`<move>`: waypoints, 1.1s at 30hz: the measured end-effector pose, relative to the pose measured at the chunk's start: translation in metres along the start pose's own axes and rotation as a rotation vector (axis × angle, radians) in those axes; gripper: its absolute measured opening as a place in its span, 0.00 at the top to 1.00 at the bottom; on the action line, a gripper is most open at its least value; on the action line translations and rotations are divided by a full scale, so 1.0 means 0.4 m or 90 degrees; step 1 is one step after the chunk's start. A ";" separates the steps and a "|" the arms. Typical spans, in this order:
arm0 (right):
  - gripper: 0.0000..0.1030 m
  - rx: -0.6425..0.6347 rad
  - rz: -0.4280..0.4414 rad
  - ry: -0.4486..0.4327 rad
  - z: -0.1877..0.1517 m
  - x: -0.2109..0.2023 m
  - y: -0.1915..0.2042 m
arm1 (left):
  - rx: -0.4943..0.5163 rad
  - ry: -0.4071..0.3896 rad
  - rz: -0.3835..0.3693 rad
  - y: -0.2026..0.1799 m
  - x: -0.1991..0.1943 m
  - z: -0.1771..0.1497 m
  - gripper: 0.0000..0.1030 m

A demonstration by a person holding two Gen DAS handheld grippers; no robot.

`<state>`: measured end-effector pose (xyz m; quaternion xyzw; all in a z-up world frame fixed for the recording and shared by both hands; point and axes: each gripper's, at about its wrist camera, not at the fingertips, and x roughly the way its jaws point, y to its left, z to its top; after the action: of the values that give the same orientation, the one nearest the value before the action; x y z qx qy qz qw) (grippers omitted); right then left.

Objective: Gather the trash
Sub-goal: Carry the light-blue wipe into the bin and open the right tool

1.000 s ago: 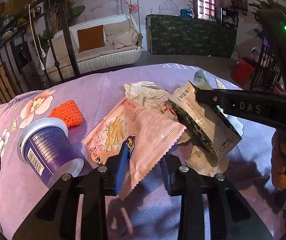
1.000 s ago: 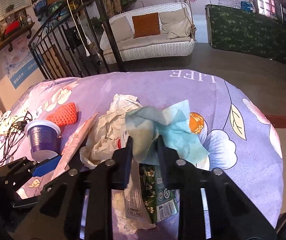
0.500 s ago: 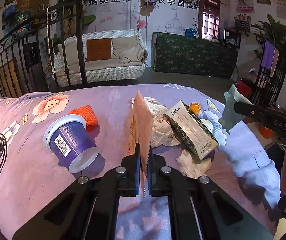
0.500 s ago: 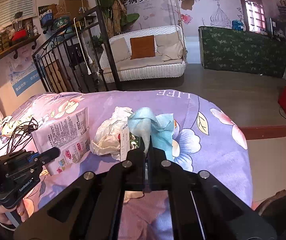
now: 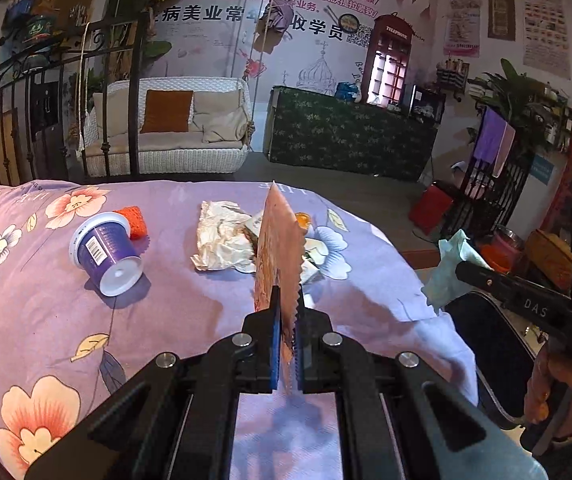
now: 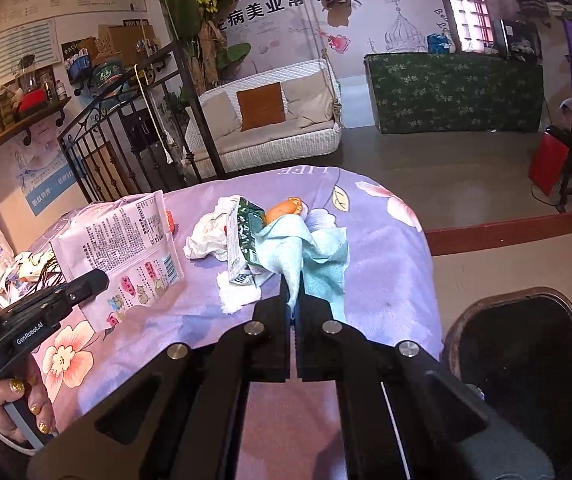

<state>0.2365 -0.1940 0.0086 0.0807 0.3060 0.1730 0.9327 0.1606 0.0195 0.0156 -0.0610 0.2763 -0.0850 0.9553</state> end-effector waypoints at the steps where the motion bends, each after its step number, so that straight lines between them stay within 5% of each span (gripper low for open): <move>1: 0.97 0.005 -0.005 -0.003 -0.009 -0.020 -0.011 | 0.000 -0.001 -0.009 -0.014 -0.007 -0.005 0.94; 18: 0.97 0.111 -0.155 -0.009 -0.165 -0.253 -0.228 | 0.086 0.029 -0.178 -0.291 -0.002 -0.082 0.94; 33: 0.97 0.196 -0.262 0.111 -0.254 -0.172 -0.430 | 0.163 0.079 -0.239 -0.436 0.056 -0.148 0.94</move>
<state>0.1707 -0.3747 -0.0795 0.1427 0.4181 -0.0624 0.8950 0.1250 -0.1597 -0.0170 0.0156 0.3056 -0.2992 0.9038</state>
